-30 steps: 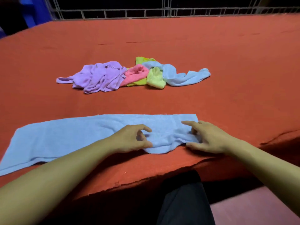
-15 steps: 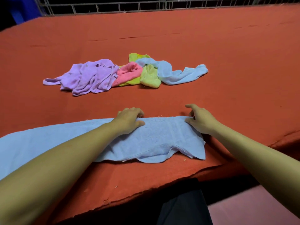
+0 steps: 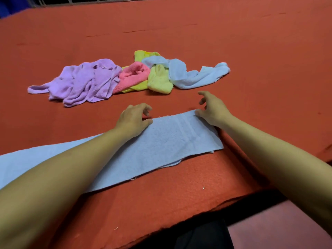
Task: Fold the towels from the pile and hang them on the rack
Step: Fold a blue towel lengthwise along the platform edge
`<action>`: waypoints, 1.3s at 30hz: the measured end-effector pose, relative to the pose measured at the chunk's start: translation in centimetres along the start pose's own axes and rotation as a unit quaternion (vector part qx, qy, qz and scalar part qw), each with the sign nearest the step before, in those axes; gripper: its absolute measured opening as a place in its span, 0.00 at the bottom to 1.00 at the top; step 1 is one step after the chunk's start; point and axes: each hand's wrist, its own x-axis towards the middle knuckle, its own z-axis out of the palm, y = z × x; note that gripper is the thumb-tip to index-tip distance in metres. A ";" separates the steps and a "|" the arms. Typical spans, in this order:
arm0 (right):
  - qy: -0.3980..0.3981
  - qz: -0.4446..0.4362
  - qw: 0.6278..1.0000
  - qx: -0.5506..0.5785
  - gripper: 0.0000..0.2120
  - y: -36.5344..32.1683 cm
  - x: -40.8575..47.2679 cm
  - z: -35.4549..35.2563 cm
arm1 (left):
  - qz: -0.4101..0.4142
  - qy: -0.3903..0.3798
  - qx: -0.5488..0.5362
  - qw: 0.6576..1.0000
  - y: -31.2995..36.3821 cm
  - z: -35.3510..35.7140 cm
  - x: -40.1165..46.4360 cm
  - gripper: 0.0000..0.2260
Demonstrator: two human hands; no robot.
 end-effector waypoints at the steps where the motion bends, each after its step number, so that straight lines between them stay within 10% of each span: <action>1: 0.018 -0.005 1.000 0.007 0.32 0.2 -1.0 -0.1 | 0.022 0.025 -0.002 0.999 0.8 0.2 -0.6 0.15; 7: 0.036 -0.009 0.999 0.018 0.23 1.8 -8.1 -2.2 | 0.159 -0.068 -0.127 0.977 9.4 1.8 -5.4 0.12; 16: -0.016 -0.015 1.000 0.015 0.31 3.6 -11.9 -2.4 | 0.225 -0.094 0.027 0.969 15.4 6.1 -5.9 0.17; 26: 0.027 -0.057 0.995 0.077 0.30 3.8 -12.6 -2.4 | -0.101 -0.038 -0.380 0.919 15.2 4.0 -4.7 0.12; 39: 0.102 -0.126 0.974 0.158 0.34 1.2 -12.6 -0.7 | -0.137 -0.101 -0.493 0.853 16.3 4.1 -5.4 0.14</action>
